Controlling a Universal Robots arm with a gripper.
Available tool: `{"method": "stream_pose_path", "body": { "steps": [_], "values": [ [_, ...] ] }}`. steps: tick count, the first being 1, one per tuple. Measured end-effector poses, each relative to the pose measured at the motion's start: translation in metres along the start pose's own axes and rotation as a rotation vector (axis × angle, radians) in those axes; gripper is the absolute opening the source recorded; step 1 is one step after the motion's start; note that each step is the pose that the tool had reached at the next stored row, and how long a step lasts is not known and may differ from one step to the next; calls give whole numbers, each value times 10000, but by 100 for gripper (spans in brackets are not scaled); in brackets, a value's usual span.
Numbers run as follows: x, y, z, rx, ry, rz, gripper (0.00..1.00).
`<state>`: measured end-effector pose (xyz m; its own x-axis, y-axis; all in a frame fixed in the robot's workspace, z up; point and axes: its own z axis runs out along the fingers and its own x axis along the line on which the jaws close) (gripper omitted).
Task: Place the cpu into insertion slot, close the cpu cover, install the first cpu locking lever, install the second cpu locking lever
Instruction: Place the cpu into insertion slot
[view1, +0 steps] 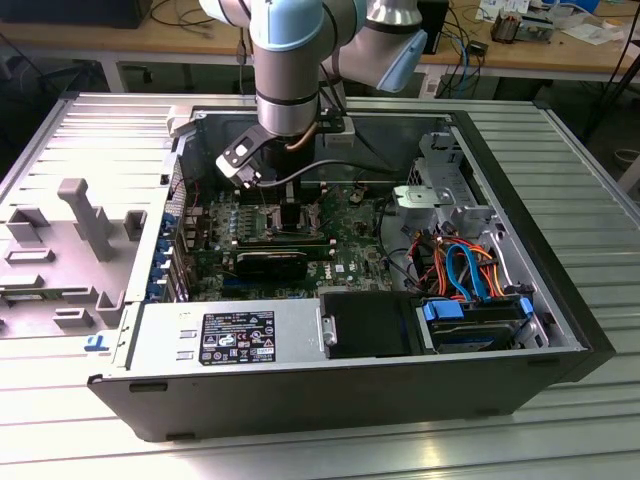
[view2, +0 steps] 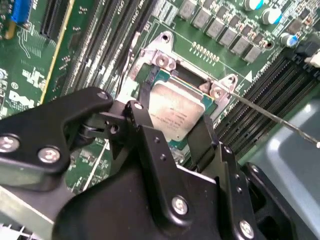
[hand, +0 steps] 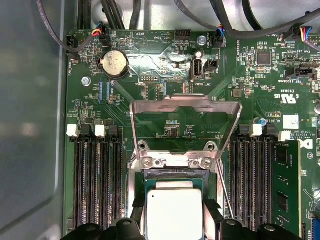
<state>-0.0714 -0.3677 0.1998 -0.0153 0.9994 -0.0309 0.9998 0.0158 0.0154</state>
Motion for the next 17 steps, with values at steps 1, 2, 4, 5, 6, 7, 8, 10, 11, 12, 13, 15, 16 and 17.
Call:
{"method": "stream_pose_path", "body": {
  "steps": [1, 2, 4, 5, 6, 7, 8, 10, 11, 12, 13, 15, 16, 17],
  "values": [
    [0, 0, 0, -1, 0, 0, 55],
    [0, 0, 0, 1, 0, 2, 55],
    [0, 2, -1, 1, 0, 1, 55],
    [0, 2, -4, 2, -2, 1, 55],
    [-1, 3, -21, 1, -3, 0, 55],
    [-1, 3, -33, 0, -3, 1, 55],
    [-1, 3, -35, -2, 0, 0, 55],
    [-2, 4, -35, -1, -1, 0, 55],
    [-2, 4, -35, 0, -2, 0, 55],
    [-3, 4, -35, 0, -2, 0, 55],
    [-4, 3, -35, 0, -2, 0, 55],
    [-13, 4, -35, 0, -3, -2, 55],
    [-24, 3, -34, 0, -2, 0, 55],
    [-27, 3, -34, -1, -2, 1, 55]
  ]
}}
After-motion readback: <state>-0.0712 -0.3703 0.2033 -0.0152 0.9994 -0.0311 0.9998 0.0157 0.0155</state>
